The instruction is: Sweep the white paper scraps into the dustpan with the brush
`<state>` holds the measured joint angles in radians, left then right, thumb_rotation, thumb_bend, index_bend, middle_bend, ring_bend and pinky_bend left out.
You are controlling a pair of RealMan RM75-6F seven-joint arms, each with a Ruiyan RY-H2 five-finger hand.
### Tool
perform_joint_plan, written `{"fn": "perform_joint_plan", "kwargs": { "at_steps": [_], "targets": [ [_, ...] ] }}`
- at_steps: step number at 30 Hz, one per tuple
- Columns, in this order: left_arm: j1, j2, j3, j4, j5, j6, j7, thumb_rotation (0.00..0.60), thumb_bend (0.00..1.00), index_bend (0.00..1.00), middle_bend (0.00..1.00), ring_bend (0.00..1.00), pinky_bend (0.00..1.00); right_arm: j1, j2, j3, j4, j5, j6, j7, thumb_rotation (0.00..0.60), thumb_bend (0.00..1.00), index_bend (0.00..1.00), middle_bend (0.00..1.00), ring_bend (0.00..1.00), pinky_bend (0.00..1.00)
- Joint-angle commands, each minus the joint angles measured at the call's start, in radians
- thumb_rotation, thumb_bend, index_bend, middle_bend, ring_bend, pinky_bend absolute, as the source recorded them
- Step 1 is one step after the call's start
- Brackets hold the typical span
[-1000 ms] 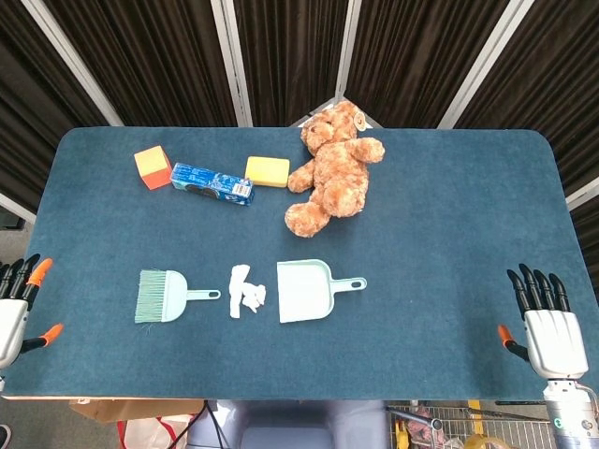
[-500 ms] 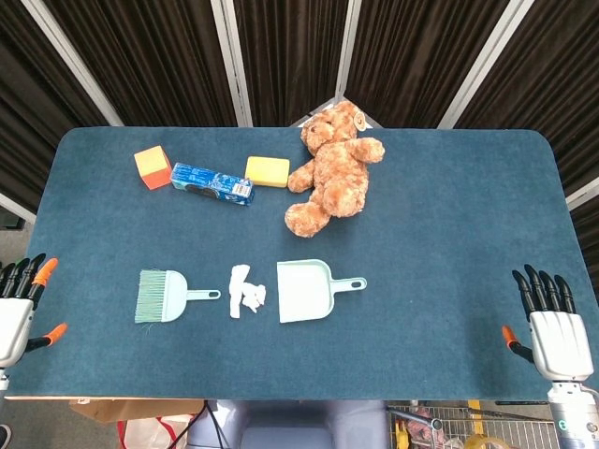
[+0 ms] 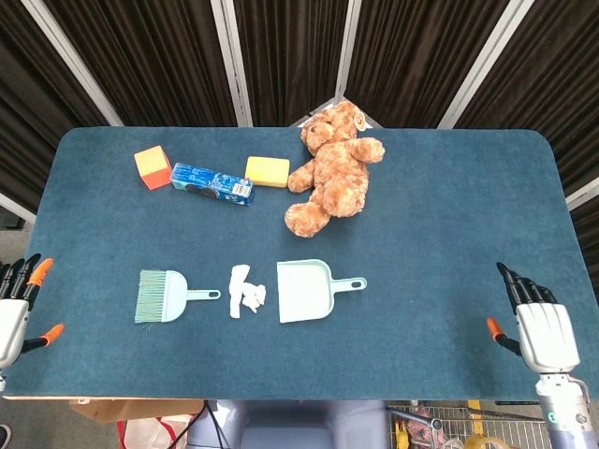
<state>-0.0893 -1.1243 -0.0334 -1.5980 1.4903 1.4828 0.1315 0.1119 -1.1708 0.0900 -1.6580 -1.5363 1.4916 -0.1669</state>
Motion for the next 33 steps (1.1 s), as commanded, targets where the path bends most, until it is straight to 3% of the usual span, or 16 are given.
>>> {"fn": "perform_joint_plan", "kwargs": {
  "at_steps": [1, 11, 20, 33],
  "targets": [
    [0.0, 0.001, -0.002, -0.001, -0.004, -0.001, -0.003, 0.6, 0.0, 0.0, 0.0, 0.0, 0.02, 0.043, -0.019, 0.03, -0.021, -0.006, -0.029, -0.016, 0.6, 0.31, 0.2, 0.84, 0.85, 0.85],
    [-0.001, 0.001, 0.001, -0.004, -0.002, -0.005, 0.007, 0.6, 0.0, 0.0, 0.0, 0.0, 0.02, 0.189, -0.142, 0.094, -0.103, 0.122, -0.212, -0.213, 0.6, 0.32, 0.37, 0.94, 0.94, 0.92],
    [-0.003, 0.006, 0.004, -0.013, -0.006, -0.017, 0.011, 0.6, 0.0, 0.0, 0.0, 0.0, 0.02, 0.283, -0.318, 0.111, -0.065, 0.218, -0.278, -0.361, 0.6, 0.33, 0.39, 0.94, 0.94, 0.92],
    [-0.004, 0.017, 0.003, -0.021, -0.035, -0.04, -0.004, 0.6, 0.0, 0.0, 0.0, 0.0, 0.02, 0.369, -0.514, 0.107, 0.071, 0.307, -0.312, -0.469, 0.6, 0.33, 0.41, 0.94, 0.94, 0.92]
  ]
}}
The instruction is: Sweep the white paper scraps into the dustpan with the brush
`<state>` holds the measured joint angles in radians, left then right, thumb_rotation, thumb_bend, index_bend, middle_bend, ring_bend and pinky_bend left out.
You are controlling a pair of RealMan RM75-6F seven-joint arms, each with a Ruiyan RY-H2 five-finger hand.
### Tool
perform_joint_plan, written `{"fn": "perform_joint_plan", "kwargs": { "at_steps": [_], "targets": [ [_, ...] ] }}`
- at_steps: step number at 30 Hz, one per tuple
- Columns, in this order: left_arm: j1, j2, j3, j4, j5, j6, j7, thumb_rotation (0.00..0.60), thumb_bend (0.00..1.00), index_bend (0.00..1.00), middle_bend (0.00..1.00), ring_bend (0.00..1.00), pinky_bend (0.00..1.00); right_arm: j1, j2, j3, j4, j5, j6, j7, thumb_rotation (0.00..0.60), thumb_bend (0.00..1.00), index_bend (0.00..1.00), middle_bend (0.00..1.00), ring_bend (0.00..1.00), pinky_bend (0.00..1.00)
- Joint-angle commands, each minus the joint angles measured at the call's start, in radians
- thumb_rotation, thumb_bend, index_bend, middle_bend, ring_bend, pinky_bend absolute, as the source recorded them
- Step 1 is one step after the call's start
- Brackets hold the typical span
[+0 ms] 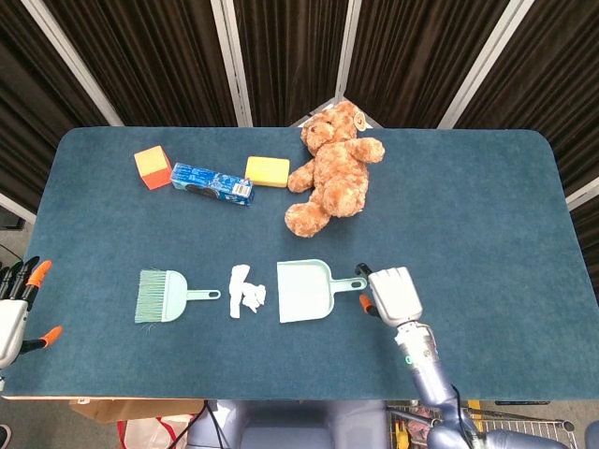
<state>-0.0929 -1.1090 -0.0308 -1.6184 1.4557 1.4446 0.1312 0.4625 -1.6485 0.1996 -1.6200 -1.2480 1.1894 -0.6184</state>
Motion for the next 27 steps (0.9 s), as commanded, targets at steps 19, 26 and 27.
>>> {"fn": "perform_joint_plan", "kwargs": {
  "at_steps": [19, 26, 27],
  "targets": [
    [-0.006, 0.009, -0.003, 0.003, -0.007, -0.013, -0.031, 0.6, 0.0, 0.0, 0.0, 0.0, 0.02, 0.066, -0.147, 0.004, 0.167, 0.074, 0.005, -0.055, 0.6, 0.33, 0.41, 0.94, 0.94, 0.92],
    [-0.008, 0.007, -0.002, 0.0, -0.003, -0.016, -0.029, 0.6, 0.0, 0.0, 0.0, 0.0, 0.02, 0.071, -0.149, 0.004, 0.178, 0.103, 0.006, -0.077, 0.6, 0.33, 0.41, 0.94, 0.94, 0.92],
    [-0.009, 0.007, -0.001, -0.001, -0.003, -0.017, -0.029, 0.6, 0.0, 0.0, 0.0, 0.0, 0.02, 0.072, -0.15, 0.005, 0.183, 0.107, 0.005, -0.077, 0.6, 0.33, 0.41, 0.94, 0.94, 0.92]
  ]
}}
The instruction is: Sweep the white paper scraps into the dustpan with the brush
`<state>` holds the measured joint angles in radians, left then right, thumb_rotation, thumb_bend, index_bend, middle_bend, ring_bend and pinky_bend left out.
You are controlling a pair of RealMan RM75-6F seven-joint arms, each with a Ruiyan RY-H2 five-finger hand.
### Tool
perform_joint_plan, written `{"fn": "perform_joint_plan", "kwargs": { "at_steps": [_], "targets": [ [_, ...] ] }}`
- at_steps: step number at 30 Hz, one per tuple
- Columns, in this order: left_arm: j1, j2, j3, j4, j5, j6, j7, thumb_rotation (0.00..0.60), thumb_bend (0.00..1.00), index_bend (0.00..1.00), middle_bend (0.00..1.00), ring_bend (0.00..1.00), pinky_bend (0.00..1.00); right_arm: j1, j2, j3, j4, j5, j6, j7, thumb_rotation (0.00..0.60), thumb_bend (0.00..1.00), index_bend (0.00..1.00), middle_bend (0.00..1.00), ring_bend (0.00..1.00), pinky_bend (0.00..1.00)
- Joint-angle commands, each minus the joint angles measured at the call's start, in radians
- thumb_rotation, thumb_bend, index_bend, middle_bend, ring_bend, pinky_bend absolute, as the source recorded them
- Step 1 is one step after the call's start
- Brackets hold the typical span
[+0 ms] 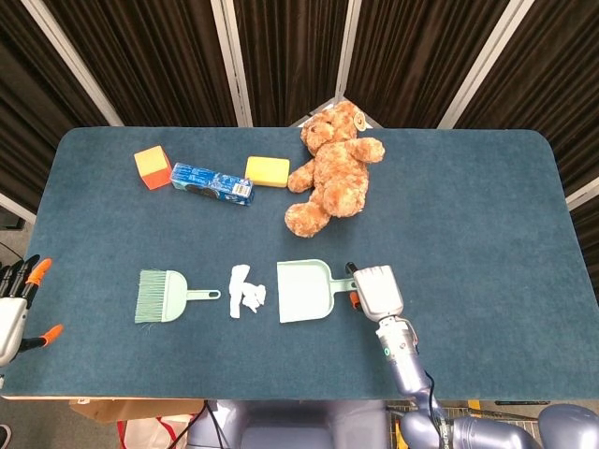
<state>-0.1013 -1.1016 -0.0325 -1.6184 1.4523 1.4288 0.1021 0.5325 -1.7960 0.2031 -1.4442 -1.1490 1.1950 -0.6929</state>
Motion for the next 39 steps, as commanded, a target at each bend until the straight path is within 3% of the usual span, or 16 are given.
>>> {"fn": "perform_joint_plan", "kwargs": {
  "at_steps": [1, 6, 17, 32, 36, 39],
  "targets": [
    [-0.001, -0.001, 0.001, -0.001, 0.001, -0.002, 0.002, 0.6, 0.0, 0.0, 0.0, 0.0, 0.02, 0.004, -0.003, 0.001, 0.013, 0.012, -0.003, -0.004, 0.6, 0.33, 0.41, 0.94, 0.94, 0.92],
    [-0.003, -0.003, 0.0, -0.002, 0.001, -0.003, 0.008, 0.6, 0.0, 0.0, 0.0, 0.0, 0.02, 0.005, -0.003, -0.003, 0.017, 0.028, -0.004, -0.008, 0.6, 0.33, 0.42, 0.94, 0.94, 0.92],
    [-0.007, -0.006, 0.001, -0.01, -0.005, -0.012, 0.021, 0.6, 0.0, 0.0, 0.0, 0.0, 0.02, 0.012, -0.016, -0.01, 0.02, 0.032, 0.001, 0.003, 0.6, 0.45, 0.48, 0.94, 0.94, 0.92],
    [-0.009, -0.001, -0.001, -0.045, -0.005, -0.009, 0.015, 0.6, 0.0, 0.0, 0.0, 0.0, 0.03, 0.012, -0.008, -0.019, 0.002, 0.01, 0.026, 0.012, 0.6, 0.47, 0.54, 0.94, 0.94, 0.92],
    [-0.019, 0.005, -0.016, -0.07, -0.016, -0.01, 0.037, 0.6, 0.03, 0.0, 0.01, 0.02, 0.14, 0.015, 0.01, -0.012, -0.03, 0.01, 0.034, -0.005, 0.6, 0.47, 0.54, 0.94, 0.94, 0.92],
    [-0.043, 0.006, -0.044, -0.106, -0.032, -0.015, 0.094, 0.6, 0.03, 0.05, 0.09, 0.12, 0.26, 0.015, 0.025, -0.013, -0.056, 0.009, 0.037, -0.012, 0.6, 0.47, 0.54, 0.94, 0.94, 0.92]
  ]
}}
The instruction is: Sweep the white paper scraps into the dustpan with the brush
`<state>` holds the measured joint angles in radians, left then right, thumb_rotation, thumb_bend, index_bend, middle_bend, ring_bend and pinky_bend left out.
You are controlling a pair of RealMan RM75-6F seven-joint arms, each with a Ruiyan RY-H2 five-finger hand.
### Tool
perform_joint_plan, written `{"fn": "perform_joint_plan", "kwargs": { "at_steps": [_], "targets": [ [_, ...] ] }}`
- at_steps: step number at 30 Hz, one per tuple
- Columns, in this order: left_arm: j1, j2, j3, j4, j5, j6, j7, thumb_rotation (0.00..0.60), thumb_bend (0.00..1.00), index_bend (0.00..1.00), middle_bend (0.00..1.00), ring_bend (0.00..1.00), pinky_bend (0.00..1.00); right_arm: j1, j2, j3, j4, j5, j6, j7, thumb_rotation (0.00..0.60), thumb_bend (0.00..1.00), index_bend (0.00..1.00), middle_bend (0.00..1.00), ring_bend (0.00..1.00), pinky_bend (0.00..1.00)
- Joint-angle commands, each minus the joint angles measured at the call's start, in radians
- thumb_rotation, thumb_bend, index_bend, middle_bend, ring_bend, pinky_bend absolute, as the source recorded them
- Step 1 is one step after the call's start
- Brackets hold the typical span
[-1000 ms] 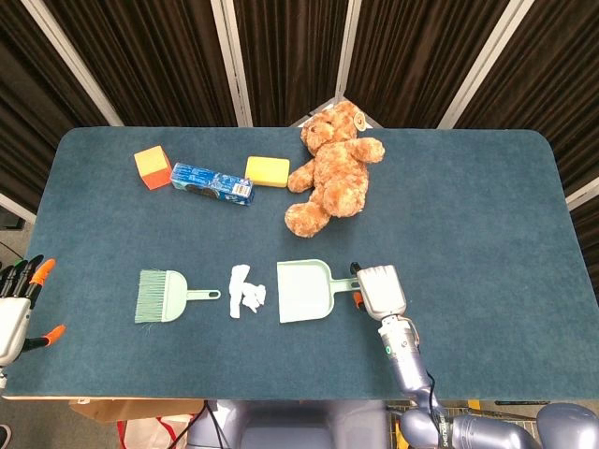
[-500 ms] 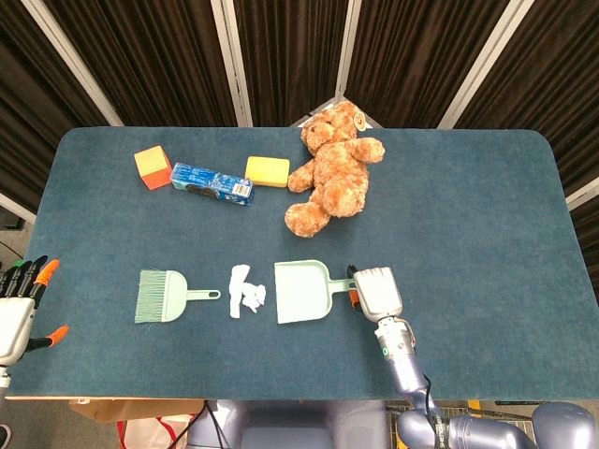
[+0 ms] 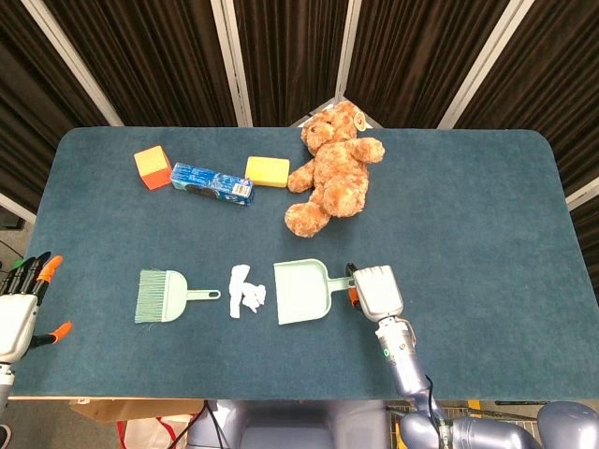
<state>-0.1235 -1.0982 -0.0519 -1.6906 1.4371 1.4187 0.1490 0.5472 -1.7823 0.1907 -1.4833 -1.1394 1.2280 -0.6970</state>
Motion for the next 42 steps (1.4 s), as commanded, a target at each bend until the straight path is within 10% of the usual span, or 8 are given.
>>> {"fn": "perform_joint_plan", "kwargs": {
  "at_steps": [1, 7, 17, 42],
  "targets": [
    [-0.028, 0.002, -0.034, -0.047, -0.025, -0.008, 0.066, 0.6, 0.04, 0.08, 0.14, 0.17, 0.3, 0.0, 0.013, -0.001, -0.022, 0.0, 0.005, -0.01, 0.6, 0.47, 0.54, 0.94, 0.94, 0.92],
    [-0.097, -0.045, -0.09, -0.097, -0.085, -0.05, 0.183, 0.6, 0.13, 0.36, 0.57, 0.57, 0.66, -0.001, 0.022, -0.002, -0.043, 0.016, 0.006, -0.022, 0.6, 0.47, 0.54, 0.94, 0.94, 0.92],
    [-0.242, -0.154, -0.151, -0.097, -0.266, -0.198, 0.373, 0.6, 0.2, 0.48, 0.99, 0.97, 0.99, 0.002, 0.036, 0.011, -0.061, 0.034, 0.01, -0.015, 0.6, 0.47, 0.54, 0.94, 0.94, 0.92],
    [-0.453, -0.434, -0.121, -0.027, -0.649, -0.217, 0.71, 0.6, 0.26, 0.5, 1.0, 1.0, 1.0, 0.01, 0.038, 0.005, -0.038, 0.053, 0.01, 0.006, 0.6, 0.47, 0.54, 0.94, 0.94, 0.92]
  ]
}}
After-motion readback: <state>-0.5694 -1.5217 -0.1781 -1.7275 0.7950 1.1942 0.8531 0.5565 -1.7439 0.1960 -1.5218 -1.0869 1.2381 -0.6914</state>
